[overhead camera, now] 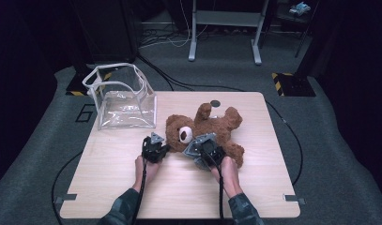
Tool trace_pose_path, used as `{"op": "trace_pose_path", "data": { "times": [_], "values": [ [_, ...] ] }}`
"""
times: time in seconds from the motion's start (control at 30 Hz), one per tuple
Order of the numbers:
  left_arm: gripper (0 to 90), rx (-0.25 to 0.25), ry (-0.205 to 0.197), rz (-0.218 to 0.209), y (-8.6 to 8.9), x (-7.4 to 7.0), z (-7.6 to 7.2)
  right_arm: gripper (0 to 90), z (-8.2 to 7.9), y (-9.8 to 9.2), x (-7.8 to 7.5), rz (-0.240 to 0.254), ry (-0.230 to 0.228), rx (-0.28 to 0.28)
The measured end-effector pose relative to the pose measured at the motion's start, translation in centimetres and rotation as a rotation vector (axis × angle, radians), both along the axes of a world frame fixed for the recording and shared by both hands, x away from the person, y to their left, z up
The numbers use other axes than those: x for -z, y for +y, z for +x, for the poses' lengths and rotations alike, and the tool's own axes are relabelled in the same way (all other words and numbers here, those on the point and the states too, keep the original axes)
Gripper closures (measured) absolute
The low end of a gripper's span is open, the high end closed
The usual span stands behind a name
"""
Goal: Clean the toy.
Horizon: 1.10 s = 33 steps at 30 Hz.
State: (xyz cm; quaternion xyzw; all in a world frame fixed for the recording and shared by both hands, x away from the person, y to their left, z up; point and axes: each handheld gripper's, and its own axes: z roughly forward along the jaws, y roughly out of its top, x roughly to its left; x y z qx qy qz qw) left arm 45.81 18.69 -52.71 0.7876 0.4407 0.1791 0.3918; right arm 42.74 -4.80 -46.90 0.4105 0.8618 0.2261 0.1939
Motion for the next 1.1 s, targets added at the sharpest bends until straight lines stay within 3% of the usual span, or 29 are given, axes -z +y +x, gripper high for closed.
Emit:
{"op": "trace_pose_path", "data": {
  "times": [0.1,0.17,0.27,0.3,0.4,0.47,0.53,0.67,0.9,0.97,1.1],
  "values": [
    [90.0,0.0,0.001,0.001,0.0,0.0,0.0,80.8,-1.0,-0.9,-0.3,-0.017,0.051,0.027],
    [90.0,0.0,0.001,0.003,0.0,0.0,0.0,80.7,-1.2,-1.4,-0.8,-0.035,0.043,0.018],
    [90.0,0.005,0.007,0.009,0.0,-0.1,0.0,80.5,-1.1,-1.7,-2.1,-0.016,-0.024,0.003],
    [89.9,-0.002,0.006,0.001,-0.1,0.0,-0.1,80.3,-1.0,-1.2,-3.0,0.015,-0.056,0.016],
    [89.9,0.001,0.003,0.007,0.0,0.0,0.0,80.2,-0.2,0.1,-3.5,0.039,-0.097,0.011],
    [90.0,0.002,0.007,0.003,0.0,0.0,0.0,80.2,0.4,0.8,-3.1,0.052,-0.093,0.016],
    [89.9,0.0,0.001,0.002,0.0,0.0,0.0,80.3,1.1,1.5,-1.7,0.037,-0.054,0.02],
    [89.9,0.0,0.0,0.003,0.0,0.0,0.0,80.6,0.3,1.4,0.1,0.033,-0.037,0.03],
    [90.0,0.0,0.0,0.004,0.0,0.0,0.0,80.6,-2.2,0.1,-0.4,0.064,0.02,0.014],
    [90.0,-0.003,0.003,-0.002,-0.1,0.0,0.0,80.4,-2.4,-0.3,-1.0,0.061,0.001,0.011],
    [89.9,-0.002,-0.002,0.006,0.0,0.0,0.0,80.0,-1.7,-0.7,-2.7,0.098,-0.084,0.044]
  ]
}}
